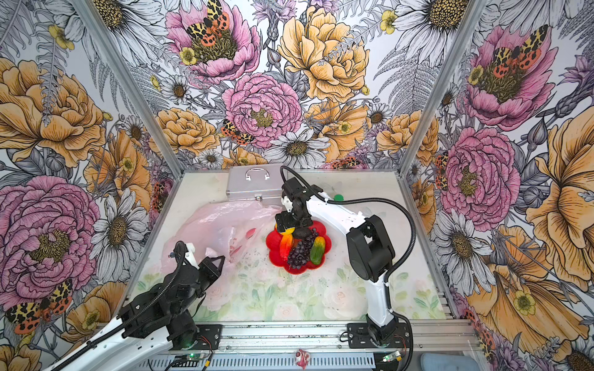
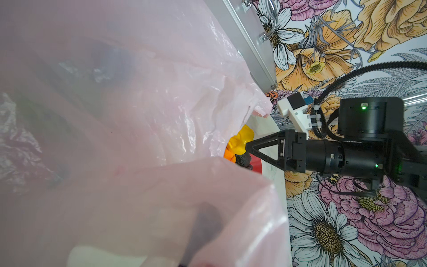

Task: Place the fruits into the plastic bag
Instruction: Pick up the fruit from the plate.

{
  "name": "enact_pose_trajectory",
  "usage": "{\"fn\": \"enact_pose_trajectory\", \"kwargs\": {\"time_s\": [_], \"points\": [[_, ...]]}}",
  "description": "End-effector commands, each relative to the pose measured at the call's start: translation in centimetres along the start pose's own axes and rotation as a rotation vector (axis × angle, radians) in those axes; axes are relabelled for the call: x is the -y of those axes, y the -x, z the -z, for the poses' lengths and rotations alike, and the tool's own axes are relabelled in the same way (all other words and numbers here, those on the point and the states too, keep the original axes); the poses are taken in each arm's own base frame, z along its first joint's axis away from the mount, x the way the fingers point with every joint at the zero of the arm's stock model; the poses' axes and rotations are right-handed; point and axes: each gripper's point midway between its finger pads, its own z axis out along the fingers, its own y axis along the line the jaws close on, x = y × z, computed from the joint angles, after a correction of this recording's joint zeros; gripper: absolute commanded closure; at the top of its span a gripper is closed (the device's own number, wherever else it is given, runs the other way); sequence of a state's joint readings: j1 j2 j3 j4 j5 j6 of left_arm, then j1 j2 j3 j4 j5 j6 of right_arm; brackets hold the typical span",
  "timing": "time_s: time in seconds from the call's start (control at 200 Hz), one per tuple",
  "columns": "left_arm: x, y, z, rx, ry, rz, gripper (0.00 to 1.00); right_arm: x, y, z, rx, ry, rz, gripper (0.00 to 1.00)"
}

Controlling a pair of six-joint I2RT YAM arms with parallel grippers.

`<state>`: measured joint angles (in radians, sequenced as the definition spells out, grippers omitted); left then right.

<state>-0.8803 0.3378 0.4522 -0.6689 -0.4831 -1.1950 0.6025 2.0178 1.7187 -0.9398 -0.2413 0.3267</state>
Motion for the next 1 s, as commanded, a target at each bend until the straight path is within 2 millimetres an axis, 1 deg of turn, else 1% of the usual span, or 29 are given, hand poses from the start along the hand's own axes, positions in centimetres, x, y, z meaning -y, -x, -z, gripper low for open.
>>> {"fn": "enact_pose_trajectory", "kwargs": {"time_s": [0.0, 0.165, 0.3, 0.46, 0.5, 0.59, 0.67, 0.716, 0.886, 0.996], "points": [[0.4, 0.6, 0.6, 0.006, -0.013, -0.010, 1.00, -0.4, 1.6, -0.5, 0.023, 0.019, 0.016, 0.10], [0.0, 0.7, 0.7, 0.010, -0.003, -0.005, 1.00, -0.7, 2.3, -1.4, 0.016, 0.037, 0.008, 0.11], [-0.2, 0.8, 0.8, 0.013, 0.000, 0.003, 1.00, -0.8, 2.0, -2.1, -0.002, 0.051, -0.002, 0.15], [-0.3, 0.9, 0.8, 0.018, -0.001, 0.006, 1.00, -0.8, 1.5, -2.6, -0.023, 0.064, -0.015, 0.24], [-0.3, 0.9, 0.8, 0.020, -0.001, 0.008, 1.00, -0.8, 1.4, -2.7, -0.027, 0.066, -0.020, 0.27], [-0.4, 0.9, 0.7, 0.020, 0.001, 0.012, 1.00, -0.9, 1.3, -2.7, -0.032, 0.074, -0.024, 0.37], [-0.4, 1.0, 0.8, 0.022, 0.001, 0.012, 1.00, -1.1, 1.3, -2.2, -0.025, 0.078, -0.025, 0.45], [-0.4, 0.9, 0.7, 0.020, 0.001, 0.009, 1.00, -1.1, 1.3, -1.8, -0.017, 0.078, -0.026, 0.48], [-0.4, 0.9, 0.8, 0.020, 0.000, 0.009, 1.00, -1.1, 1.4, 0.8, 0.027, 0.085, -0.039, 0.50], [-0.4, 1.0, 0.7, 0.022, 0.001, 0.010, 1.00, -1.1, 0.6, 2.4, 0.034, 0.115, -0.071, 0.50]]}}
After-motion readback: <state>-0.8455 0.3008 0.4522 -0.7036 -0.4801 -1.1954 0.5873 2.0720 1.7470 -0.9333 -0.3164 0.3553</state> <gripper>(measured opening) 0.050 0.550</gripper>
